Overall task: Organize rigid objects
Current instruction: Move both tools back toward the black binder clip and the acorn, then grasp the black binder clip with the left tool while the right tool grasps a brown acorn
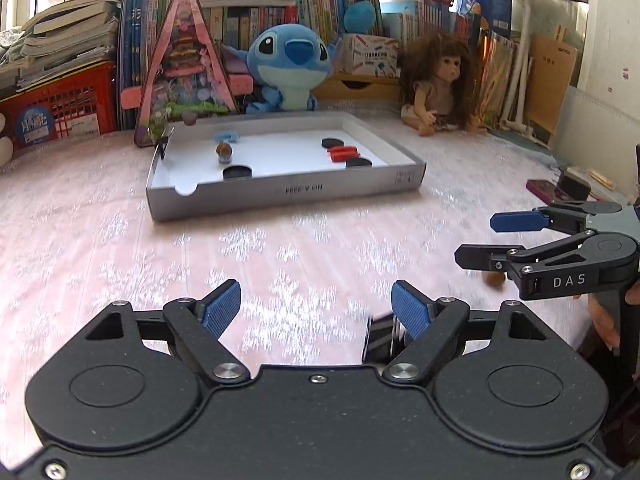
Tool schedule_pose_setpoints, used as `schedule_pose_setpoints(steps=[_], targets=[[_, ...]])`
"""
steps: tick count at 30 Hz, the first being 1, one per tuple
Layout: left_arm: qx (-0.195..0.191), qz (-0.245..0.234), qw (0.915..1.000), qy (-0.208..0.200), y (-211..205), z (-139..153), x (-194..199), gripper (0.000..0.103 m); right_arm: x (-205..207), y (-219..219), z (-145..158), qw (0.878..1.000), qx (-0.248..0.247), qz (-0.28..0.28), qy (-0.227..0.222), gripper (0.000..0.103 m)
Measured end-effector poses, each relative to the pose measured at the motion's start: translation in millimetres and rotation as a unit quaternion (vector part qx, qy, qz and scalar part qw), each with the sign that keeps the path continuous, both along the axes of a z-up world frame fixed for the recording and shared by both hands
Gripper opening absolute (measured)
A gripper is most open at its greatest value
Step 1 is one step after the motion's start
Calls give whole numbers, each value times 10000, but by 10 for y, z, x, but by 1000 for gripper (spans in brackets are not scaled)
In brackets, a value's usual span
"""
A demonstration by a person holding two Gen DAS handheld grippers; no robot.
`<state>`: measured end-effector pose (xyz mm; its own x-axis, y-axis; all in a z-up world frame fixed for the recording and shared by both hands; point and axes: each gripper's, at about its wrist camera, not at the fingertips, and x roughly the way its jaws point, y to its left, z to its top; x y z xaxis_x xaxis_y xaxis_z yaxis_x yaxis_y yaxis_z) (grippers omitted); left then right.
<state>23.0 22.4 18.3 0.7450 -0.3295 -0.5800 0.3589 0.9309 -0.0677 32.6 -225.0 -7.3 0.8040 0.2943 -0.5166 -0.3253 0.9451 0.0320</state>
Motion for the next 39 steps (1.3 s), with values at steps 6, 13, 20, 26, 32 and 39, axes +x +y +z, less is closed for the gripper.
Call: schedule_pose_setpoints(steps=[6, 13, 20, 26, 32, 39], targets=[[-49, 34, 9999, 86, 107, -63, -185, 81, -135, -3, -29, 10000, -22, 2, -49, 87], [-173, -42, 9995, 255, 149, -95, -272, 74, -230, 10, -87, 9999, -83, 7, -62, 87], [153, 26, 9998, 126, 0, -175, -259, 71, -258, 0, -134, 10000, -38, -43, -15, 87], [296, 264, 9992, 89, -46, -206, -122, 71, -259, -11, -142, 10000, -51, -58, -23, 87], [444, 584, 9973, 44, -48, -219, 55, 71, -268, -26, -159, 10000, -15, -86, -17, 87], [124, 491, 9987, 48, -60, -158, 24, 71, -270, -31, -170, 10000, 19, -71, -55, 87]])
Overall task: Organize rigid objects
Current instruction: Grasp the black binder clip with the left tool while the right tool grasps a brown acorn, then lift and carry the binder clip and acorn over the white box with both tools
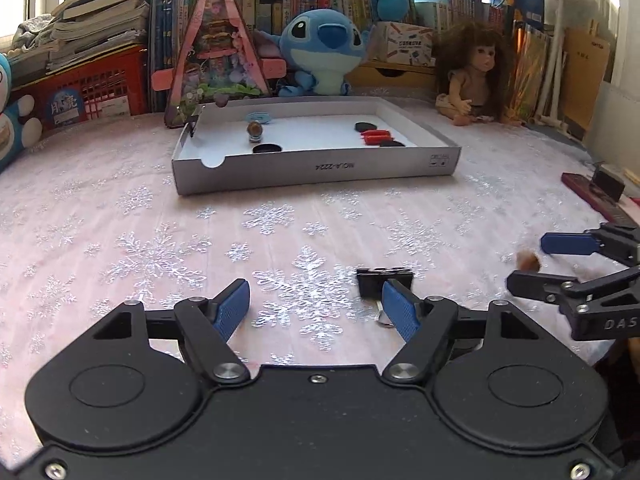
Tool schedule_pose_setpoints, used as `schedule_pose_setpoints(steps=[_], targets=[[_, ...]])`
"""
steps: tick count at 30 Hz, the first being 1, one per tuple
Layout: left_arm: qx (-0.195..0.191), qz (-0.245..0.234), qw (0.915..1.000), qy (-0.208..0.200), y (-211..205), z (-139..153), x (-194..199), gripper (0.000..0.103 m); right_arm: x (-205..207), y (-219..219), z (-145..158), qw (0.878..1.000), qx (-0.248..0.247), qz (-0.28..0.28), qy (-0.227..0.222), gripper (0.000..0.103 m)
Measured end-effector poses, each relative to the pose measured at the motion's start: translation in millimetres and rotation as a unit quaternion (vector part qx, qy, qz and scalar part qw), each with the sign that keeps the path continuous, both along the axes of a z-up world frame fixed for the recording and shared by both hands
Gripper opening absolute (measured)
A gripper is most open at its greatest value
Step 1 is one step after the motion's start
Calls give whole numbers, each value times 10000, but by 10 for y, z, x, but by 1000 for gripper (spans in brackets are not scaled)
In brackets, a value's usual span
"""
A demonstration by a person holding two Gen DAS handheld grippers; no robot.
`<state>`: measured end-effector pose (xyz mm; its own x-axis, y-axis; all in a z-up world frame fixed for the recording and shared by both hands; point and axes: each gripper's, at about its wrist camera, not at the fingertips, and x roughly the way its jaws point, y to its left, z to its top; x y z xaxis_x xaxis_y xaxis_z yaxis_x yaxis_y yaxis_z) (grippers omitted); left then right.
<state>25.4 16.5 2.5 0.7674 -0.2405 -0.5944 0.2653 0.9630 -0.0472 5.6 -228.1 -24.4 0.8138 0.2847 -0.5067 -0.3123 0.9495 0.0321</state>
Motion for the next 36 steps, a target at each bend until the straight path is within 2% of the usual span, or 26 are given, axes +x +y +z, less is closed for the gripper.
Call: schedule_pose_setpoints(steps=[5, 8, 11, 13, 17, 19, 22, 36], targets=[[-160, -161, 9997, -11, -91, 35, -4, 71, -15, 20, 2, 10000, -19, 11, -74, 86], [-109, -175, 9998, 26, -167, 5, 32, 68, -37, 44, 6, 9998, -101, -8, -167, 79], [-166, -167, 9996, 142, -204, -34, 74, 58, -62, 53, 15, 9996, -163, -42, -235, 69], [-178, -135, 9996, 150, -216, -44, 97, 54, -77, 46, 16, 9995, -166, -56, -254, 58], [-200, -157, 9996, 127, -240, -42, 119, 32, -100, 45, 18, 9994, -183, -80, -271, 42], [-143, -167, 9997, 93, -263, -44, 112, 30, -115, 57, 18, 9992, -225, -101, -308, 29], [-136, -154, 9998, 68, -271, -42, 104, 30, -118, 73, 24, 9991, -276, -87, -325, 21], [-288, 114, 9995, 34, -105, 71, 188, 30, -50, 65, 128, 9982, -254, -220, -502, 20]])
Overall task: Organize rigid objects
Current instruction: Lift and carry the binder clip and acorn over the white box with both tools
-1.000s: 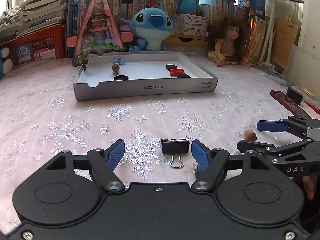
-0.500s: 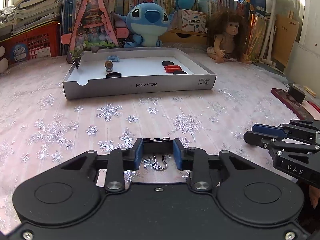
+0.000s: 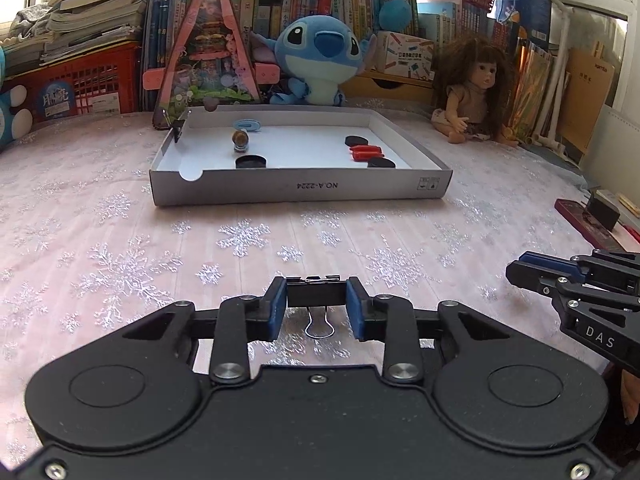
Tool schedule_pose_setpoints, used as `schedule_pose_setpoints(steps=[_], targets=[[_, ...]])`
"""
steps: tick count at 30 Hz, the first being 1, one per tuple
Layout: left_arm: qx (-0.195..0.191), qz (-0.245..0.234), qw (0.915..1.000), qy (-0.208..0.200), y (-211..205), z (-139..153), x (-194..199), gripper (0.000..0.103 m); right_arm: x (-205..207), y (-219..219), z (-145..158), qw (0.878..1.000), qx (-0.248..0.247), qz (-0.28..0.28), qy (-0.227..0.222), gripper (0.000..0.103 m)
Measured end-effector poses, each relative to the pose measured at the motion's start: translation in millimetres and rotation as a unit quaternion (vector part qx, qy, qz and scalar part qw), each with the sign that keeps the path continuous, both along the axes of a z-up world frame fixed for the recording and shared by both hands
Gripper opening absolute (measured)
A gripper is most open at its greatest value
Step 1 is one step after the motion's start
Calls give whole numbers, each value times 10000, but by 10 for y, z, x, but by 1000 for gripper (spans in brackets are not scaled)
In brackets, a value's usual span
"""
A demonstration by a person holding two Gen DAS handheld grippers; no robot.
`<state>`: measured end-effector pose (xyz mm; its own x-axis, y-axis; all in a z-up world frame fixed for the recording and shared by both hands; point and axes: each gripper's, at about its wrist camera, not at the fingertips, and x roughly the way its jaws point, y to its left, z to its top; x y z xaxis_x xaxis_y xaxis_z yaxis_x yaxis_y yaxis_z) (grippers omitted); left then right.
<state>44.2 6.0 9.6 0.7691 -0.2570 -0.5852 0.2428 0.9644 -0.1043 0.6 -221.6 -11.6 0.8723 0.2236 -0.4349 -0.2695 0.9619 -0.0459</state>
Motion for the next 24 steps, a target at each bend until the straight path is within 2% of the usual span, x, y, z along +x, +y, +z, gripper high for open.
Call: schedule_pose_setpoints(steps=[17, 24], targets=[[-167, 514, 9976, -424, 229, 394, 572, 30, 612, -48, 299, 9989, 223, -395, -72, 20], [-180, 622, 9964, -550, 187, 479, 904, 30, 962, -56, 410, 9971, 576, -488, -60, 19]])
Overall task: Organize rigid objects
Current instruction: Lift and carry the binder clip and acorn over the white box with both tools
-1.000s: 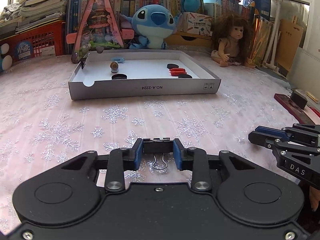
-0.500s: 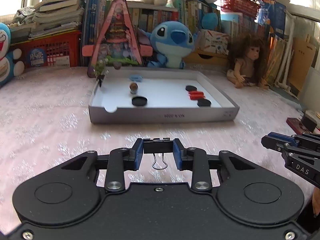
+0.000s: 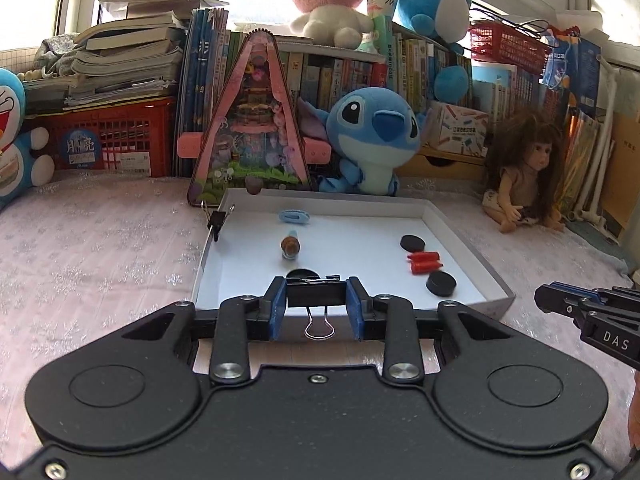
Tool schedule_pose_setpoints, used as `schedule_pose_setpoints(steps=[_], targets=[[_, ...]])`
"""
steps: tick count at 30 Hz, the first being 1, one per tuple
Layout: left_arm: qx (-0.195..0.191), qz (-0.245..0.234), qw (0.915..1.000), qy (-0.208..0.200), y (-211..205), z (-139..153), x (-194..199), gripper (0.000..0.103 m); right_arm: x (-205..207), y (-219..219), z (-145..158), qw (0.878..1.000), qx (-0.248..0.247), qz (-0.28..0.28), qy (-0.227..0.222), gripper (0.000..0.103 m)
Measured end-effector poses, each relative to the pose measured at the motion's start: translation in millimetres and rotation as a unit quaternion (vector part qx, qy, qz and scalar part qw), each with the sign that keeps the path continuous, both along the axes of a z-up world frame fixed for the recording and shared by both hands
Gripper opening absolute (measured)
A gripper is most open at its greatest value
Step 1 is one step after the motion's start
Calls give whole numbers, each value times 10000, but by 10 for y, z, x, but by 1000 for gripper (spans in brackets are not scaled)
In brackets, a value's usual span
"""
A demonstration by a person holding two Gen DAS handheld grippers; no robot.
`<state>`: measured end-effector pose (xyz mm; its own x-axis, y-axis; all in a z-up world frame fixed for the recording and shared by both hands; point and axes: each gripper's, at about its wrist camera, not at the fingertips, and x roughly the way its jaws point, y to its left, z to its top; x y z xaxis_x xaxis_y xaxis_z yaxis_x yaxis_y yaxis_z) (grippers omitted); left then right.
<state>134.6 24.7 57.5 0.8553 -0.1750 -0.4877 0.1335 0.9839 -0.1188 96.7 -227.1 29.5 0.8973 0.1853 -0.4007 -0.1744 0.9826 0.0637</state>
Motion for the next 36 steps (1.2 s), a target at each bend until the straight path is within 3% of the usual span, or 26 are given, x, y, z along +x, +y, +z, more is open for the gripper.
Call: schedule_pose_setpoints(steps=[7, 14, 23, 29, 36], targets=[[-169, 109, 9996, 218, -24, -97, 343, 30, 335, 4, 22, 9995, 291, -67, 86, 19], [-96, 97, 9989, 459, -42, -256, 626, 30, 680, 30, 6, 9991, 354, -23, 237, 19], [-88, 85, 9959, 896, 1, -466, 918, 30, 1570, -30, 3, 9933, 862, -86, 770, 19], [-48, 89, 9958, 915, -23, -520, 1033, 30, 1979, 0, -107, 9877, 1186, -145, 1012, 19], [-8, 140, 9960, 884, -45, -539, 1157, 29, 2282, 99, -228, 9861, 1144, -250, 1176, 19]])
